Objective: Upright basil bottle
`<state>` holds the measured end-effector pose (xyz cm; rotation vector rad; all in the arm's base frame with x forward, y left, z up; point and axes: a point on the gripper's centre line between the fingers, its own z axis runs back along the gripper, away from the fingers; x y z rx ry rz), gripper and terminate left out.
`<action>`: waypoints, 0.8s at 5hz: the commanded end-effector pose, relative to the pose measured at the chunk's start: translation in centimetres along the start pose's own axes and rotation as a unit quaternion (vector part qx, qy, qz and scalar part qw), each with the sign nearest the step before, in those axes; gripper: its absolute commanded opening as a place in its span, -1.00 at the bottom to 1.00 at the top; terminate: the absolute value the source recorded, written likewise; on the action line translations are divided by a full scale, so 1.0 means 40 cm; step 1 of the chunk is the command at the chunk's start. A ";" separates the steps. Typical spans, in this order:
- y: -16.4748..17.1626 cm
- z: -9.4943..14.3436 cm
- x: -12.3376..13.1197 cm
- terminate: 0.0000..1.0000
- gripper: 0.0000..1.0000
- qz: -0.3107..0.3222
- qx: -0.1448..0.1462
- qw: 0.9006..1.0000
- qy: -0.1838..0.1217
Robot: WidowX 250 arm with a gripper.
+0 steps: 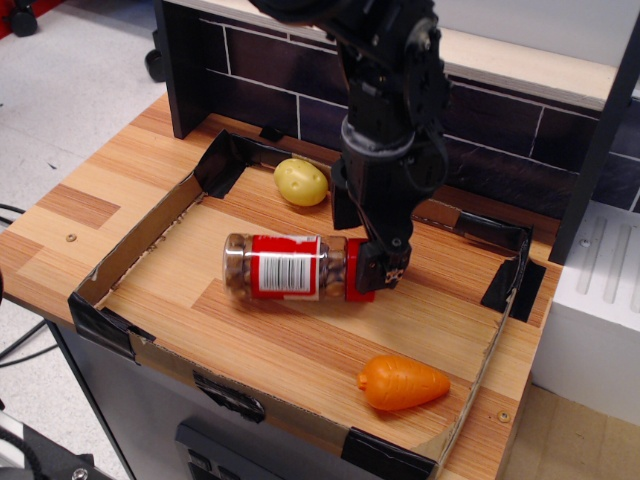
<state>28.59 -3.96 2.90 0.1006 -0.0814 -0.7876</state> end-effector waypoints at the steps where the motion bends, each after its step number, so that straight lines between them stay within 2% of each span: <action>1: 0.007 -0.034 -0.011 -1.00 1.00 -0.012 0.023 1.000 0.000; 3: 0.007 -0.056 -0.002 -1.00 1.00 -0.007 0.031 0.999 0.006; 4: 0.010 -0.030 -0.006 -1.00 -1.00 -0.002 0.029 1.000 -0.004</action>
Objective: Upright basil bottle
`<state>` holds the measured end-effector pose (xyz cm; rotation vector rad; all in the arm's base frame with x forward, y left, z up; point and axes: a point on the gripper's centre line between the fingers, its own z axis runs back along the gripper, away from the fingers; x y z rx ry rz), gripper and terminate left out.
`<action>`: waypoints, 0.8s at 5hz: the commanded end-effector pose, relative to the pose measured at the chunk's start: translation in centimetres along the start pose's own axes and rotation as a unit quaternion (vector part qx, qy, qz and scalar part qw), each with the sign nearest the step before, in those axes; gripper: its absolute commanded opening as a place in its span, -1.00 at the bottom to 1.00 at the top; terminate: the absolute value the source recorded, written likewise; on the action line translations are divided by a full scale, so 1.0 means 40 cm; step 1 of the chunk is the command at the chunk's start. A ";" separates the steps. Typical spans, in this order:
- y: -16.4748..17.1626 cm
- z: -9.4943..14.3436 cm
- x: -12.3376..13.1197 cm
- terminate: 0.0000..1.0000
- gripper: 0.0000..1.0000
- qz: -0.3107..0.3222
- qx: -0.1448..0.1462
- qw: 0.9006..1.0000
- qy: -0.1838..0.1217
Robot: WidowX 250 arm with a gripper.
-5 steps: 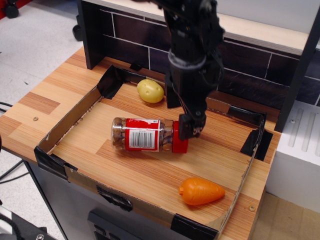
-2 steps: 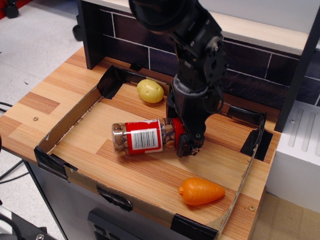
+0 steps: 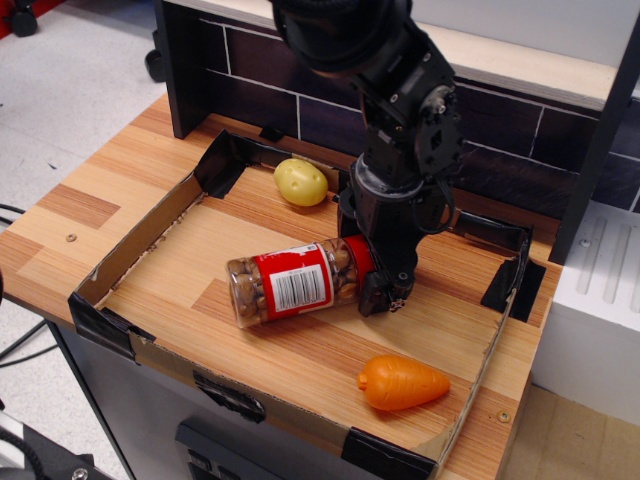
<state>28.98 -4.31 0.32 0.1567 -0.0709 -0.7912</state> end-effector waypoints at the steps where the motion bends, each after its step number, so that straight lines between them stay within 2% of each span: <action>1: 0.033 0.079 -0.032 -1.00 -1.00 0.017 0.004 0.999 -0.028; 2: 0.048 0.107 -0.048 -1.00 -1.00 0.030 0.016 0.999 -0.036; 3: 0.066 0.150 -0.064 -1.00 -1.00 0.044 0.015 0.998 -0.044; 4: 0.076 0.167 -0.084 -1.00 -1.00 0.050 0.016 0.998 -0.043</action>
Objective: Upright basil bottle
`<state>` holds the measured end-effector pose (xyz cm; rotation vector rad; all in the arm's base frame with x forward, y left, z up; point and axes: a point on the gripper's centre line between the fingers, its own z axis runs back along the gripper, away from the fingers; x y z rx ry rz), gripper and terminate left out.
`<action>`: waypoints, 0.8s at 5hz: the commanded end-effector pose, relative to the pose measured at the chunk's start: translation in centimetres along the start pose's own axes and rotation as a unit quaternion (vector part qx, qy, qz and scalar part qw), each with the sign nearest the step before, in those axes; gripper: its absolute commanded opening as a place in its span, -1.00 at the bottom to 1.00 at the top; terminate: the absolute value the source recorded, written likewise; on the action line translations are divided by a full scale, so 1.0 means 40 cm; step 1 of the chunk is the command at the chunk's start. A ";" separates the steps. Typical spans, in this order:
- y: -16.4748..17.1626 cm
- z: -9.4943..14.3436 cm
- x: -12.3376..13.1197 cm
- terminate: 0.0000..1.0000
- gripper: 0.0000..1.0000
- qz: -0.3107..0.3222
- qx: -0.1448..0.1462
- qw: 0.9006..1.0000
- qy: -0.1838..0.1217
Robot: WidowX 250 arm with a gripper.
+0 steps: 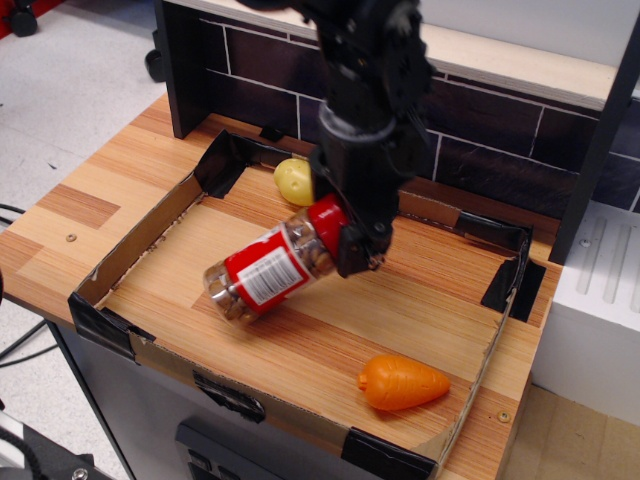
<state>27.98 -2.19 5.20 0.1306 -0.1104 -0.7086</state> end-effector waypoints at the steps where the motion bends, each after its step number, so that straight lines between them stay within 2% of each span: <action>1: 0.054 0.086 -0.052 -1.00 -1.00 0.010 0.016 0.999 -0.037; 2: 0.062 0.117 -0.073 -1.00 -1.00 0.010 0.015 0.998 -0.055; 3: 0.067 0.137 -0.068 -1.00 -1.00 0.017 0.008 0.998 -0.062; 4: 0.073 0.134 -0.073 -1.00 -1.00 0.016 0.006 0.997 -0.071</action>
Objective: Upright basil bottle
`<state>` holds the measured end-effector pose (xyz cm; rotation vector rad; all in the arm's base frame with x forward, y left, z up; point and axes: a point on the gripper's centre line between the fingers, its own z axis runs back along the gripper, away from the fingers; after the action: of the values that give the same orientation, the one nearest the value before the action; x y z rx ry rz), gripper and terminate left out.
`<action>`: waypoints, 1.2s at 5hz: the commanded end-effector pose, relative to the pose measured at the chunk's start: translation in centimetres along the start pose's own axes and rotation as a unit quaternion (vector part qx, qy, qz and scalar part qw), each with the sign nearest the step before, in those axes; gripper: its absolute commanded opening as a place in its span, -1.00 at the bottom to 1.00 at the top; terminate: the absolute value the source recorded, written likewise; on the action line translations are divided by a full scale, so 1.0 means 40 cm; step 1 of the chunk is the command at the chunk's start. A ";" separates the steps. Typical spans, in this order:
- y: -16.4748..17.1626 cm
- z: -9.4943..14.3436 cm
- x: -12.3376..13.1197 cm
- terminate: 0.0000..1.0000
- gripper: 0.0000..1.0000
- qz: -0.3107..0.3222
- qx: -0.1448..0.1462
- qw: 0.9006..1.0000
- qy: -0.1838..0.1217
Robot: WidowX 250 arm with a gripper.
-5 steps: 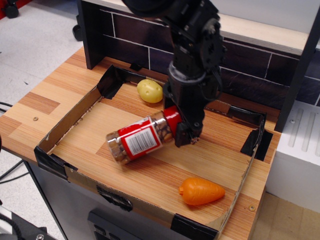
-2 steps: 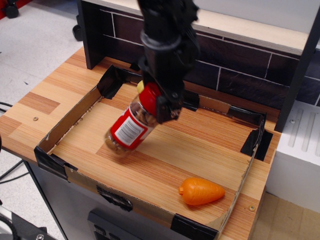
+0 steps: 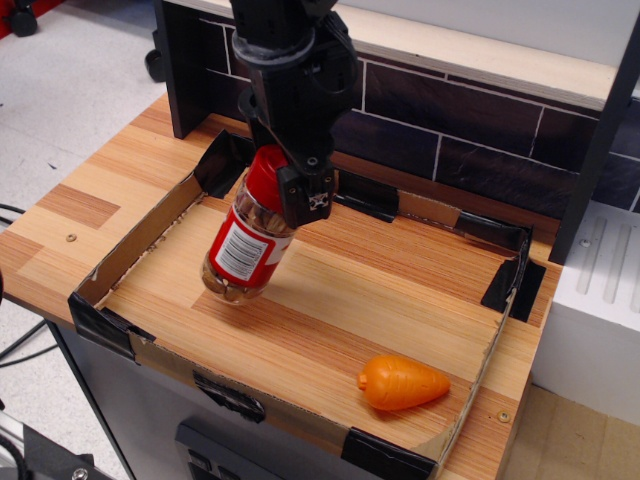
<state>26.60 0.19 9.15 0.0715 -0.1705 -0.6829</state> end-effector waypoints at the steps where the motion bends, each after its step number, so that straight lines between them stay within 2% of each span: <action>1: 0.041 0.039 -0.011 -1.00 -1.00 -0.003 -0.005 0.994 -0.108; 2: 0.054 0.060 -0.019 -1.00 -1.00 0.001 -0.007 0.990 -0.143; 3: 0.049 0.051 -0.026 -1.00 -1.00 -0.001 -0.003 0.989 -0.145; 5: 0.054 -0.021 -0.030 -1.00 -1.00 0.004 0.017 0.990 -0.137; 6: 0.057 -0.033 -0.037 -1.00 -1.00 0.009 0.015 0.991 -0.136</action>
<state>27.62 1.93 8.09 -0.0010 -0.4367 -0.6646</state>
